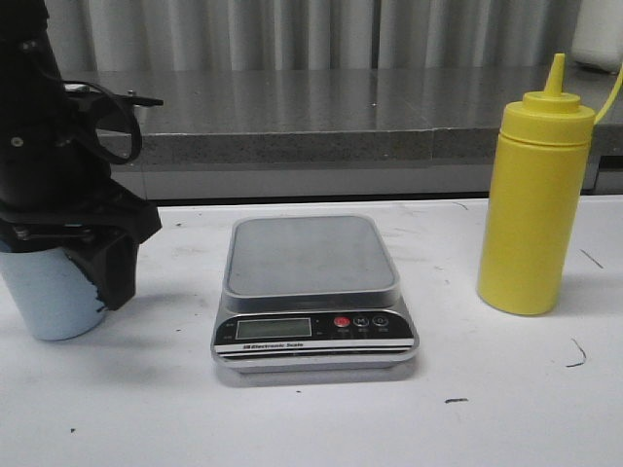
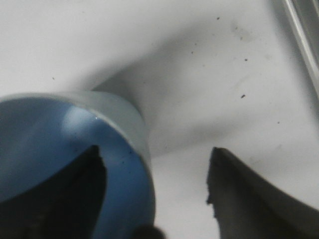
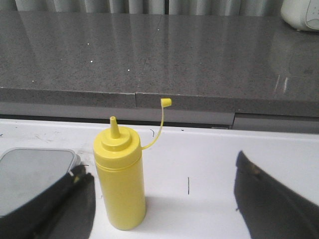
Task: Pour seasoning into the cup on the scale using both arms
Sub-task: 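Lower the left gripper onto the light blue cup and grasp it, then lift the cup with the left gripper and carry it over the scale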
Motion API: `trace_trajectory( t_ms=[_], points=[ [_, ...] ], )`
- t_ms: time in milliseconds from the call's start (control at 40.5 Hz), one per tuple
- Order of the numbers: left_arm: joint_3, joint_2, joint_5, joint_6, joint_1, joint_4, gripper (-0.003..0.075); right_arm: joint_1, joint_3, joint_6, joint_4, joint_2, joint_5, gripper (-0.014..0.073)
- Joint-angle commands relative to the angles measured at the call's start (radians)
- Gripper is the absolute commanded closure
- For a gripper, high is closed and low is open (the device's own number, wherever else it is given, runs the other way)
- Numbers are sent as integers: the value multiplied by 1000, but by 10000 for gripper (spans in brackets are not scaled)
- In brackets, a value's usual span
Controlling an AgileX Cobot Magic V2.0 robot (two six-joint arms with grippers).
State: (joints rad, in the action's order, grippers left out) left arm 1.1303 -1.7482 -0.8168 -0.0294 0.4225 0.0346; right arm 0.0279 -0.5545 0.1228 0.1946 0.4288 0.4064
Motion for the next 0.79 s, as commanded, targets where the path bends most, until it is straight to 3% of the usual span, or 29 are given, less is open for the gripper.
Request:
trace_trajectory(
  t_ms=[0, 99, 494, 766],
  points=[
    [47, 43, -18, -3, 4, 3, 564, -2, -32, 10, 4, 12, -72, 1],
    [74, 43, -36, -3, 4, 3, 735, -2, -32, 10, 4, 12, -72, 1],
    [289, 43, -206, 7, 19, 3, 740, -2, -32, 10, 4, 12, -68, 1],
    [573, -64, -324, 54, 155, 1, 740, -2, -32, 10, 4, 12, -65, 1]
  ],
)
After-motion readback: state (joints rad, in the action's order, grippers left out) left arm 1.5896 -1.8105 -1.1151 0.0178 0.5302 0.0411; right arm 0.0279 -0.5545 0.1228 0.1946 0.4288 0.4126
